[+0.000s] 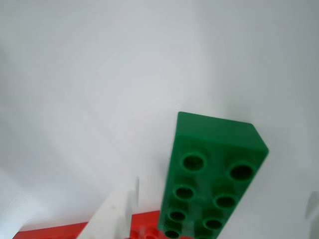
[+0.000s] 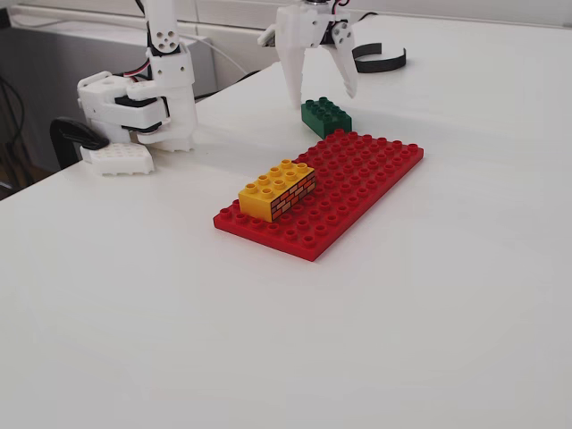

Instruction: Grab the loose lego brick and stack it on top of the fixed one.

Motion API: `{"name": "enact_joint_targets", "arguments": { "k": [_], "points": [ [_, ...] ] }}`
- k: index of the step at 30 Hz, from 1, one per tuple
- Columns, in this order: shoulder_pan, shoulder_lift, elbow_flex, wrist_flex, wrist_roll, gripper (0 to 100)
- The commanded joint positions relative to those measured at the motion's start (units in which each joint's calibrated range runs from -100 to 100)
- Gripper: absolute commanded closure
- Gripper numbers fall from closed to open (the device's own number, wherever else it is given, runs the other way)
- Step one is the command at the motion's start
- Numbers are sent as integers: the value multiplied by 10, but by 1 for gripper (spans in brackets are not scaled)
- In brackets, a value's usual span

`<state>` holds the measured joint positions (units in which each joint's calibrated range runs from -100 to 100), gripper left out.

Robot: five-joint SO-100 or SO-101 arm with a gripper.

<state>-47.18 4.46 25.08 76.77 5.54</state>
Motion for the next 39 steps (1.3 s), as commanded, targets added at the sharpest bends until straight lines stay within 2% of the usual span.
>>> {"name": "enact_joint_targets", "arguments": {
  "k": [1,13,18,22,34,39],
  "points": [
    [6,-12,14,-15,2,65],
    [62,38,29,-32,15,66],
    [60,88,-21,2,23,76],
    [59,94,-25,4,23,80],
    [50,98,-25,7,22,81],
    [54,99,-26,6,21,98]
  ]
}}
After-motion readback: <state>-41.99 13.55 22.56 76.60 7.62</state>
